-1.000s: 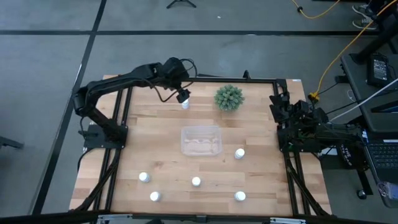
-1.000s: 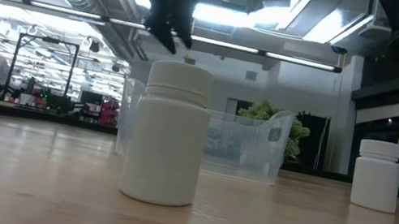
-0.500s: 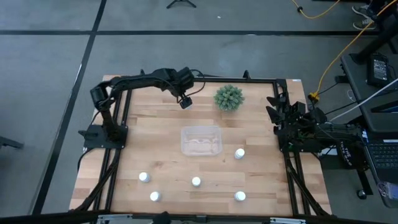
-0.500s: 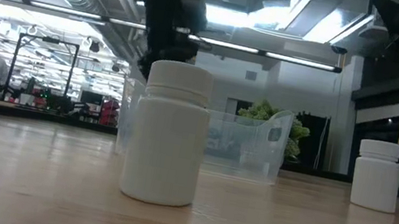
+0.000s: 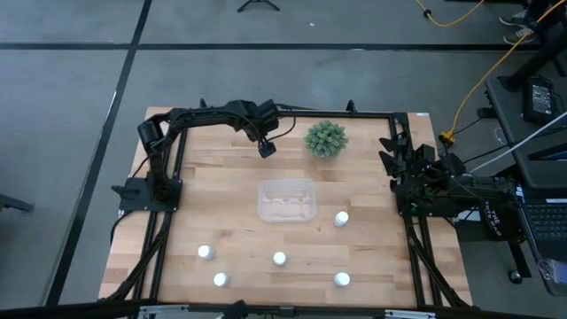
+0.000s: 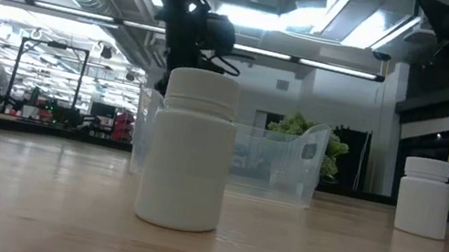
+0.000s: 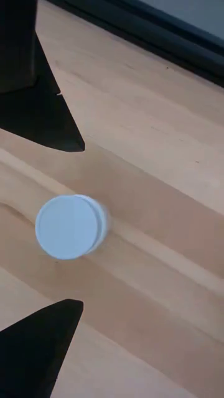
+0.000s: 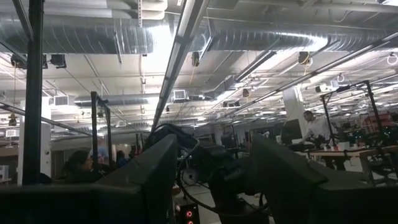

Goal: Pick and place pill bottles into a basket
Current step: Put the white pill bottle into the transparent bin

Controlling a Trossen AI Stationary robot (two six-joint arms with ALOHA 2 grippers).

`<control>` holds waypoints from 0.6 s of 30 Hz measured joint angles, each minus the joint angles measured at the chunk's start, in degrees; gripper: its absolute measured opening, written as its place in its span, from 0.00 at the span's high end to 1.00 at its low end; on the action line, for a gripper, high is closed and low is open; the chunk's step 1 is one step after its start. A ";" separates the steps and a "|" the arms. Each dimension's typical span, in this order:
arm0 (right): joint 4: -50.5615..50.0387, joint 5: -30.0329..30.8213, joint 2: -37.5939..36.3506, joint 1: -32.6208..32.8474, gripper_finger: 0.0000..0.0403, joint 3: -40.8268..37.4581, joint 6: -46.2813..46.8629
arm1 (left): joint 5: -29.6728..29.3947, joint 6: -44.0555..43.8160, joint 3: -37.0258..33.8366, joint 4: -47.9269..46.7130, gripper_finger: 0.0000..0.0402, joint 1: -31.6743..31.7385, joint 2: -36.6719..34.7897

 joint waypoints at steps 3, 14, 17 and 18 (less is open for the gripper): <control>-0.12 0.00 0.00 0.00 0.48 0.00 0.00 | -2.20 -0.02 0.00 2.33 0.00 -0.02 0.00; -0.09 0.00 0.00 0.02 0.48 0.00 0.80 | 2.01 -2.41 -7.34 5.60 0.00 0.63 0.02; -0.09 0.01 0.00 0.02 0.48 0.00 1.40 | 1.95 -3.45 -10.54 7.78 0.00 -0.10 0.07; -0.09 0.01 0.00 0.02 0.48 0.00 1.40 | 1.77 -3.69 -11.18 8.84 0.00 -0.11 0.07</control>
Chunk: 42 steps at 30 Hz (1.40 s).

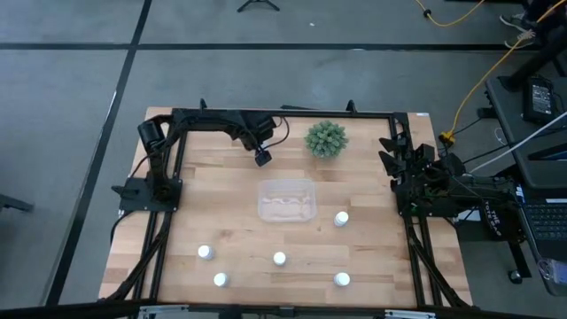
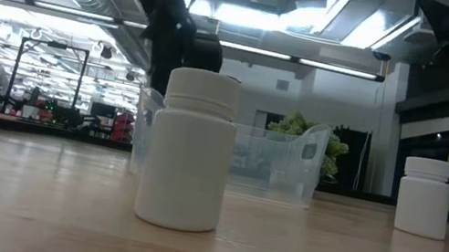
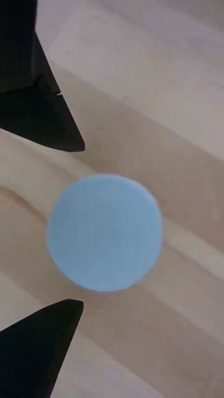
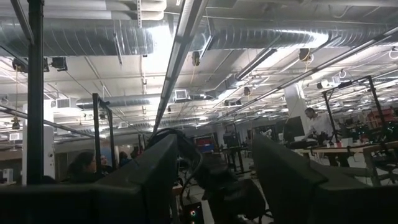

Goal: Pick and place pill bottles into a basket
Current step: Put the white pill bottle into the transparent bin

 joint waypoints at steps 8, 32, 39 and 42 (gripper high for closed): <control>0.01 0.05 0.00 0.00 0.48 0.00 -0.11 | -1.36 -0.31 -0.40 1.55 0.00 -0.36 -1.57; 0.02 0.12 0.00 0.00 0.48 0.00 0.10 | -0.64 0.13 -0.34 6.87 0.00 2.08 -4.78; 0.02 0.12 -0.01 0.00 0.48 0.00 0.12 | -0.09 0.50 -1.06 7.51 0.00 2.05 -4.63; 0.02 0.12 0.00 0.00 0.48 0.00 0.11 | 0.48 0.06 -2.54 7.98 0.00 2.08 -4.55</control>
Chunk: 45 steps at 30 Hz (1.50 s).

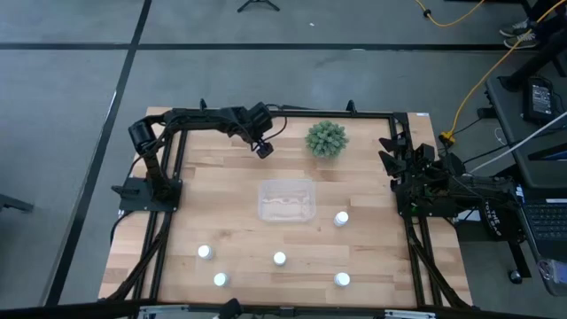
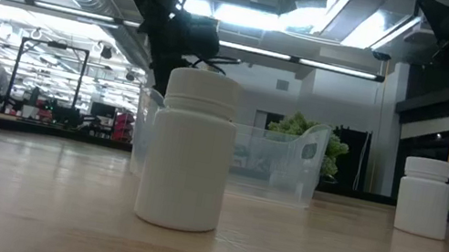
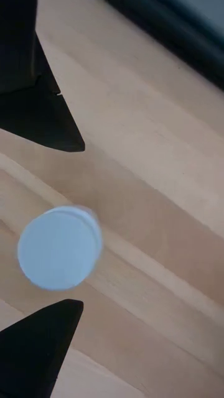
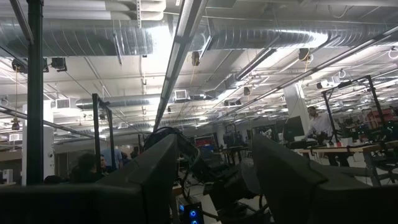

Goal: Pick and place pill bottles into a basket
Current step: Put the white pill bottle into the transparent bin

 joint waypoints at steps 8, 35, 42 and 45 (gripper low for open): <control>0.00 0.00 0.00 0.00 0.48 0.00 -0.35 | 0.08 -0.26 -2.49 1.66 0.00 0.00 0.01; 0.00 0.09 0.00 -0.02 0.48 0.00 -1.75 | -0.45 -1.48 -2.63 4.55 0.59 -0.40 0.01; -0.02 0.09 0.00 -0.02 0.48 0.00 -1.77 | -0.32 -1.48 -2.63 4.80 0.59 -1.41 0.01; -0.04 0.09 0.00 -0.02 0.48 0.00 -1.77 | -0.18 -1.57 -2.63 4.78 0.59 -2.17 0.01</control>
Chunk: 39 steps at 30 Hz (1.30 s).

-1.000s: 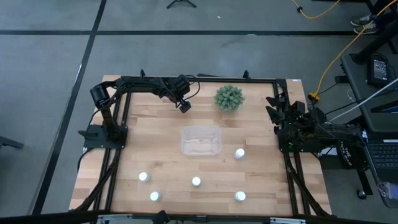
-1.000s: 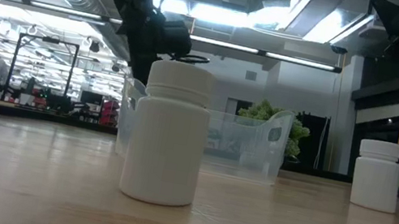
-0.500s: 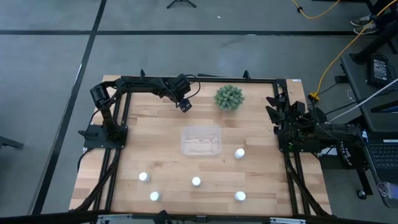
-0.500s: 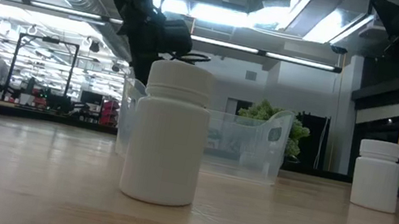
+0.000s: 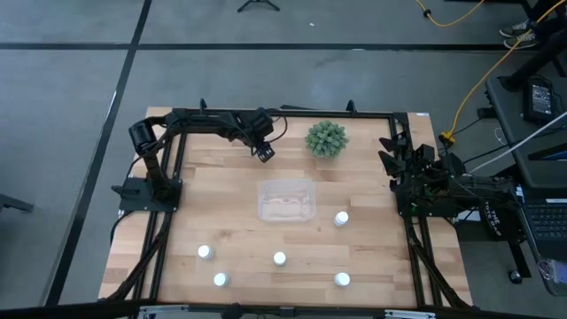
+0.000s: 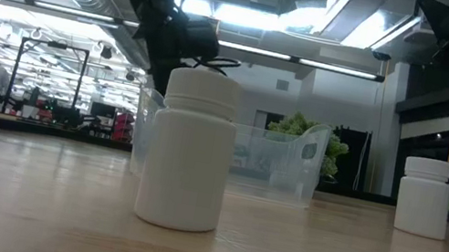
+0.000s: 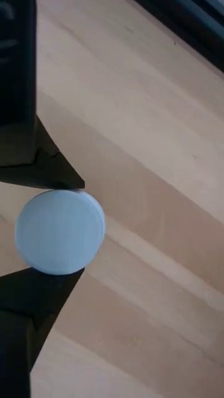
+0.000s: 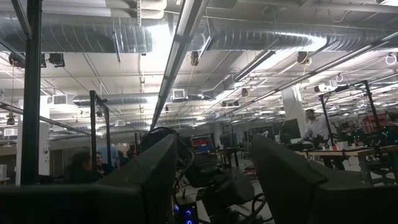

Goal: Pick and place pill bottles into a basket
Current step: Put the white pill bottle into the transparent bin

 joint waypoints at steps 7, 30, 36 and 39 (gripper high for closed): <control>-0.42 0.00 -0.01 0.01 0.48 0.00 0.00 | -1.43 -2.24 1.47 -1.51 0.59 -2.74 -2.61; -4.20 3.34 0.00 0.00 0.48 0.00 -7.77 | -14.79 -11.69 15.08 -10.44 0.59 -23.00 -11.19; 3.83 3.34 -0.01 0.00 0.48 0.00 -7.26 | -16.47 -11.56 15.08 -12.81 0.59 -27.83 -11.17; 6.33 3.34 -0.02 0.00 0.48 0.00 -5.23 | -16.60 -12.31 15.08 -15.28 0.59 -29.96 -11.17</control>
